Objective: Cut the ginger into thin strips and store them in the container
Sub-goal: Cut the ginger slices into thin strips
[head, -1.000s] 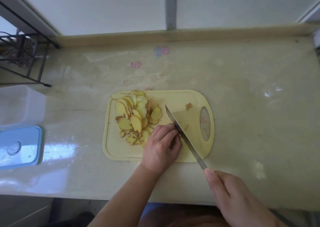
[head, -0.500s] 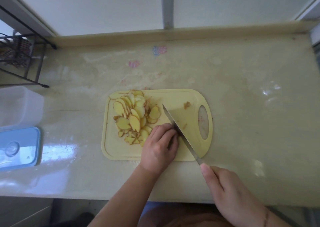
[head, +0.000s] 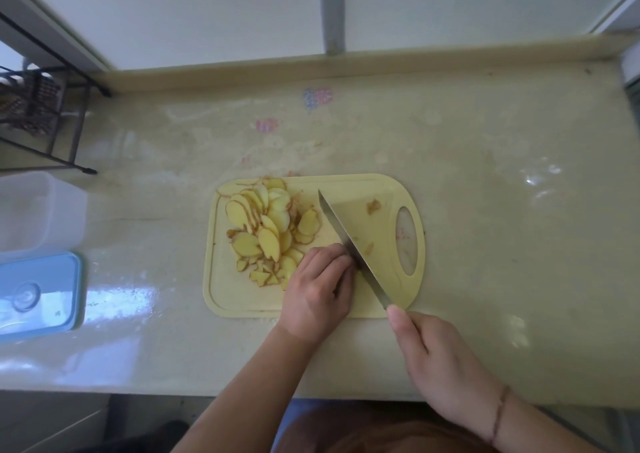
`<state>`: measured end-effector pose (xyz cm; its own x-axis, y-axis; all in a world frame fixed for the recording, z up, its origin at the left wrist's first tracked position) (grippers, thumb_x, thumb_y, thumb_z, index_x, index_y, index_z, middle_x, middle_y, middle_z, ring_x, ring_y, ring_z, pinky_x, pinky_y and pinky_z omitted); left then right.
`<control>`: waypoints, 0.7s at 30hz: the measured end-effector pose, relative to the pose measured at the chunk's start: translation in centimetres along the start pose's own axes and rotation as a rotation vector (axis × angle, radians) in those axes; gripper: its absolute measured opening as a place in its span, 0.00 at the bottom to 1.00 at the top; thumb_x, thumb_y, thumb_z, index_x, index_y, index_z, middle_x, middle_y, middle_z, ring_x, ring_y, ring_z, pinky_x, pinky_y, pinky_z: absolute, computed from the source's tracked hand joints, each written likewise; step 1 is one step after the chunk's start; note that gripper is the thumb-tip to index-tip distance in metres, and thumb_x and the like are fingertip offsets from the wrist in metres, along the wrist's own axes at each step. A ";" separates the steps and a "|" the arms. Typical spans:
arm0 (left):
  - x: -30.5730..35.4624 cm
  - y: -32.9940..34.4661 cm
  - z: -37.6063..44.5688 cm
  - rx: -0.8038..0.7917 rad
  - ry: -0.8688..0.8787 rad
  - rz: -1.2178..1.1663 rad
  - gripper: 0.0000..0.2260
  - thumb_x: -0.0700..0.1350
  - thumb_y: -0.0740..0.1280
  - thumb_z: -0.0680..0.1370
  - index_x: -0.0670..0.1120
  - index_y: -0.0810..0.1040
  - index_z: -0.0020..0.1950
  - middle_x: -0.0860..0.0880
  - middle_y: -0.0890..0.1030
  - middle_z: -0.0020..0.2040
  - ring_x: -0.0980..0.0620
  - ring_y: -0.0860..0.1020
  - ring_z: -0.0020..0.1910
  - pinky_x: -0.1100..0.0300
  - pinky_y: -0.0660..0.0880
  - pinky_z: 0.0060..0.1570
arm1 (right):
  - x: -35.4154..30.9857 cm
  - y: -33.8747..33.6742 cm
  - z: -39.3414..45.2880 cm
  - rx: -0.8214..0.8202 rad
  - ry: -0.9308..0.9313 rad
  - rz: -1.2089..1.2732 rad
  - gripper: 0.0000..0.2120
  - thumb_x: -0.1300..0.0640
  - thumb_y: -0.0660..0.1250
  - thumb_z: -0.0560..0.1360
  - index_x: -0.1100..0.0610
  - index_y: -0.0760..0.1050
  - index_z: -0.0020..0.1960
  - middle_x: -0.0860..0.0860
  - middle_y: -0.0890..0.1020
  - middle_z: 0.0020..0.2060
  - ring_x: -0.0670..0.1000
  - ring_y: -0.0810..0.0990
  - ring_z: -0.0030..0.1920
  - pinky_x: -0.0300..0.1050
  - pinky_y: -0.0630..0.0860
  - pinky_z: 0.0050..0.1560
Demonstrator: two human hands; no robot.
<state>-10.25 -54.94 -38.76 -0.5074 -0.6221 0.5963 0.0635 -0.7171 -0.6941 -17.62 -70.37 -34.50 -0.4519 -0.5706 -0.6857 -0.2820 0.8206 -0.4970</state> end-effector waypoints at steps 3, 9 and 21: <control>0.1 -0.2 0.0 -0.006 0.007 -0.010 0.06 0.36 0.67 0.80 0.36 0.84 0.48 0.43 0.83 0.50 0.46 0.80 0.46 0.56 0.78 0.50 | 0.0 -0.6 -0.9 -0.002 -0.019 -0.002 0.29 0.31 0.47 0.72 0.56 0.63 0.30 0.49 0.72 0.25 0.47 0.69 0.29 0.44 0.65 0.35; -0.2 0.0 -0.1 -0.029 -0.022 -0.007 0.05 0.34 0.68 0.77 0.36 0.84 0.48 0.43 0.83 0.51 0.45 0.81 0.48 0.54 0.78 0.51 | 0.6 -1.1 -2.4 0.010 0.013 -0.063 0.32 0.30 0.46 0.70 0.60 0.66 0.34 0.53 0.70 0.26 0.49 0.68 0.31 0.48 0.68 0.40; 0.0 -0.4 0.0 0.004 -0.029 -0.018 0.06 0.35 0.67 0.78 0.36 0.83 0.47 0.43 0.83 0.49 0.45 0.81 0.48 0.55 0.78 0.51 | 0.6 0.0 -0.3 0.006 -0.045 -0.001 0.33 0.27 0.43 0.73 0.55 0.63 0.31 0.46 0.74 0.26 0.48 0.70 0.29 0.43 0.66 0.34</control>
<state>-10.23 -54.64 -38.50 -0.4831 -0.6183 0.6199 0.0578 -0.7290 -0.6821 -18.20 -70.69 -34.78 -0.4129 -0.5721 -0.7086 -0.2774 0.8201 -0.5005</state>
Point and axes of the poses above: each hand's wrist, its own z-axis towards the middle knuckle, its own y-axis out of the palm, x = y × z, the point moved 5 cm from there along z, towards the middle knuckle
